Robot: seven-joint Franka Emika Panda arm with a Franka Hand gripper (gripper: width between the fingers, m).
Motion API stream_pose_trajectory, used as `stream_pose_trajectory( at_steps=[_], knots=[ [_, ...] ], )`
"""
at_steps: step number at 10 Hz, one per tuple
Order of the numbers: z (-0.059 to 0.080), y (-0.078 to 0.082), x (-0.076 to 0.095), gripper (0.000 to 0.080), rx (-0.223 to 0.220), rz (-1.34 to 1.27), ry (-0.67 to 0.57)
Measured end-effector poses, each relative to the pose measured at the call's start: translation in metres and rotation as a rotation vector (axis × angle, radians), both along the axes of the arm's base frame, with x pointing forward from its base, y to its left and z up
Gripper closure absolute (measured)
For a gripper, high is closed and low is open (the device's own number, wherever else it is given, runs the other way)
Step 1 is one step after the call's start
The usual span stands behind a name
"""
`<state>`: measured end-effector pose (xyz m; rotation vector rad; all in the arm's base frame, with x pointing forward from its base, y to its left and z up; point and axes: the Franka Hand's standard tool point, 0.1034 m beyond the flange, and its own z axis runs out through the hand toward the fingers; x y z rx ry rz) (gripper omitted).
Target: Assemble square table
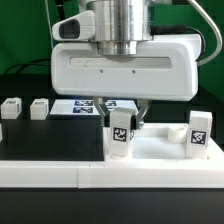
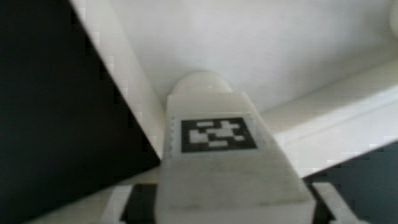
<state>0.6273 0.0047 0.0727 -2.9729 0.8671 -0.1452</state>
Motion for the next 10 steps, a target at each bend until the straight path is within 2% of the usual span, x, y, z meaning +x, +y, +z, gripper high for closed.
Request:
stream_pose_trajectory(
  at_steps=[2, 3, 5, 6, 9, 10],
  knots=[
    [-0.0007, 0.0004, -0.0033, 0.0511, 0.024, -0.464, 0.02],
    [-0.0019, -0.0011, -0.003, 0.0511, 0.058, -0.698, 0.019],
    [-0.0018, 0.0021, -0.0032, 0.0509, 0.106, -0.992, 0.029],
    [-0.002, 0.002, -0.0034, 0.0509, 0.134, -1.105, 0.036],
    [-0.0021, 0.0019, -0.0033, 0.0509, 0.131, -1.069, 0.033],
    [-0.0023, -0.0017, -0.0014, 0.0275, 0.11, -0.87, -0.003]
  ],
)
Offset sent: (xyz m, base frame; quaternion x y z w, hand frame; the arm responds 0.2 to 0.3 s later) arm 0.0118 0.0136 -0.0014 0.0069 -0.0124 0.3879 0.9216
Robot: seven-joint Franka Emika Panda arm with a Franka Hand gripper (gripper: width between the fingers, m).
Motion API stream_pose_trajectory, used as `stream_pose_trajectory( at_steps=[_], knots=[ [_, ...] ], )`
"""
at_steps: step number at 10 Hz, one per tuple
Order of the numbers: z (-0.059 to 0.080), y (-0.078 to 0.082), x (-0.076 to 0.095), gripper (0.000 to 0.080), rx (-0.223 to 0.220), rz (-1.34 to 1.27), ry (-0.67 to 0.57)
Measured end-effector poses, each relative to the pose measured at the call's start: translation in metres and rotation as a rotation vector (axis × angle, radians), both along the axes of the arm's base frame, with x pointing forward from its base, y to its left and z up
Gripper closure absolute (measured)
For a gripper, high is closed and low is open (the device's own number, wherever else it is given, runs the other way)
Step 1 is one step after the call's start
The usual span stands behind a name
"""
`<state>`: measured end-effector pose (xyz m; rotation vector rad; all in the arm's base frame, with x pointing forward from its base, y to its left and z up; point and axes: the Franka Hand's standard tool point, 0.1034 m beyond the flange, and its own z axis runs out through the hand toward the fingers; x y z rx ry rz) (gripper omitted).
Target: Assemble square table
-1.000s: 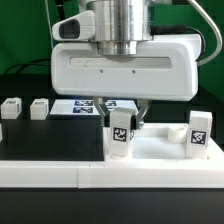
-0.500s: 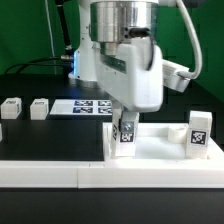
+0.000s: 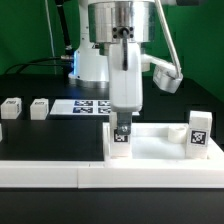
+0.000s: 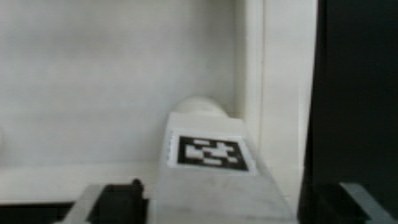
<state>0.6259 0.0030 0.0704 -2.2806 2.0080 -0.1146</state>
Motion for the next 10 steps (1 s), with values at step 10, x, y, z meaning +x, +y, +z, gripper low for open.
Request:
stream_pose_trajectory(
  at_steps=[10],
  knots=[
    [-0.0021, 0.0042, -0.0013, 0.0151, -0.159, 1.112, -0.01]
  ],
)
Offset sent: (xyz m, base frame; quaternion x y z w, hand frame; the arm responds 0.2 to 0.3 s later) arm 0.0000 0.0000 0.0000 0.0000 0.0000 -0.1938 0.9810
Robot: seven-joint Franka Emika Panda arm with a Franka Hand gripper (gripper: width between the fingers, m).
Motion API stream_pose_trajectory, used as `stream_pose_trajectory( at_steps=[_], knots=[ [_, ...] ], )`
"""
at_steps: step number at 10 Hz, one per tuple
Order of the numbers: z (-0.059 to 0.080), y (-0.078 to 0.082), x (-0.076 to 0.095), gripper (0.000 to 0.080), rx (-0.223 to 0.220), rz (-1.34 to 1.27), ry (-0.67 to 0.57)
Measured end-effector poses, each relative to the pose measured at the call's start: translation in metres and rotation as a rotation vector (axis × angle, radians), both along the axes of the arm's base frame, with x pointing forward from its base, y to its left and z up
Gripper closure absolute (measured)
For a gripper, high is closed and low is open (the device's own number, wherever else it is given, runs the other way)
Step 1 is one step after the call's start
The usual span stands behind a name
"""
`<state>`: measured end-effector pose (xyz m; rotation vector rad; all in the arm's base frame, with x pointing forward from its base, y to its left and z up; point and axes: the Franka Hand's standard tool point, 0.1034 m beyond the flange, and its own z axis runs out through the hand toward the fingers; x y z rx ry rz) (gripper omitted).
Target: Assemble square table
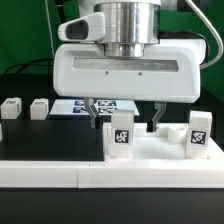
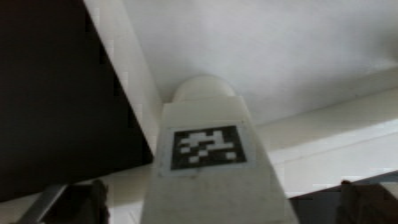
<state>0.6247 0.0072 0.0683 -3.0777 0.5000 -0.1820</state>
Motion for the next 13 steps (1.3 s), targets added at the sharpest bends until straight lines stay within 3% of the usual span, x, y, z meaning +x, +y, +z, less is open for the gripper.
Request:
stream_pose_trajectory(
  at_steps=[1, 2, 3, 4, 5, 7, 9, 11, 13],
  knots=[
    [-0.0001, 0.0, 0.0, 0.0179, 0.002, -0.022, 0.0],
    [-0.0001, 0.0, 0.0, 0.0314, 0.008, -0.06, 0.0],
    [-0.0001, 0.0001, -0.0001, 0.0314, 0.015, -0.123, 0.0],
    [-0.0002, 0.0002, -0.0001, 0.0451, 0.025, -0.205, 0.0],
    [-0.0003, -0.0005, -0.0002, 0.0509, 0.034, -0.287, 0.0],
    [-0.0002, -0.001, -0.0002, 0.0509, 0.05, -0.418, 0.0],
    [-0.0007, -0.0011, -0.0023, 0.0509, 0.099, -0.872, 0.009],
    [-0.002, 0.0009, -0.0031, 0.0509, 0.185, -1.218, 0.024],
    [-0.0014, 0.0038, -0.0018, 0.0509, 0.31, -1.596, 0.036]
  ],
)
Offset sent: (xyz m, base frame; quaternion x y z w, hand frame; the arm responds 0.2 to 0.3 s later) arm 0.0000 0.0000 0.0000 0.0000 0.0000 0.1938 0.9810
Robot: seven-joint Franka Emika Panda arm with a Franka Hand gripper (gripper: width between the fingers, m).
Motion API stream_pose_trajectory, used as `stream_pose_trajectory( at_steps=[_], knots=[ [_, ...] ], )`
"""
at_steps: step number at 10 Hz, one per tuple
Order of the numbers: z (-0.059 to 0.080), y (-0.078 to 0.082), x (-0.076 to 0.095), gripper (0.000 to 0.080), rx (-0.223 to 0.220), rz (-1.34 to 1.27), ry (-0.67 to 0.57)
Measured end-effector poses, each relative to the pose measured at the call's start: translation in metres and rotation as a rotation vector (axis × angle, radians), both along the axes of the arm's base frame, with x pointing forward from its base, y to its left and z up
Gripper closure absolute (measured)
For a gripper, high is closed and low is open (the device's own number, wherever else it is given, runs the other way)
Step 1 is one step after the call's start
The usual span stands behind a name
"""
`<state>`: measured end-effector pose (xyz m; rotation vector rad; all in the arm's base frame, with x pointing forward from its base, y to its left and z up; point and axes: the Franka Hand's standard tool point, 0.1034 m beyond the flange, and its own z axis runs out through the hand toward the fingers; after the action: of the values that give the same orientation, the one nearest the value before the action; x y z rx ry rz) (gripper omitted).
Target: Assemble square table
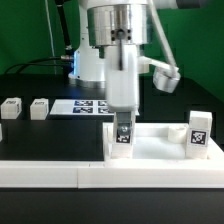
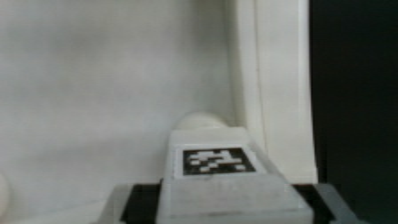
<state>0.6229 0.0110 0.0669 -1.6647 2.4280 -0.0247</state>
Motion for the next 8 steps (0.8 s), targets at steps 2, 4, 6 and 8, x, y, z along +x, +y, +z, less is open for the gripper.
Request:
stream_pose_trajectory(
  at_steps=[2, 4, 6, 8],
  knots=[
    [-0.0005, -0.0015, 0.0002, 0.0509, 0.031, -0.136, -0.002],
    [-0.001, -0.0016, -0.0001, 0.0356, 0.017, -0.067, -0.007],
    [-0.002, -0.0037, 0.0003, 0.0166, -0.109, 0.481, -0.062],
    [-0.0022, -0.0054, 0.0002, 0.0153, -0.143, 0.643, -0.071]
  ],
)
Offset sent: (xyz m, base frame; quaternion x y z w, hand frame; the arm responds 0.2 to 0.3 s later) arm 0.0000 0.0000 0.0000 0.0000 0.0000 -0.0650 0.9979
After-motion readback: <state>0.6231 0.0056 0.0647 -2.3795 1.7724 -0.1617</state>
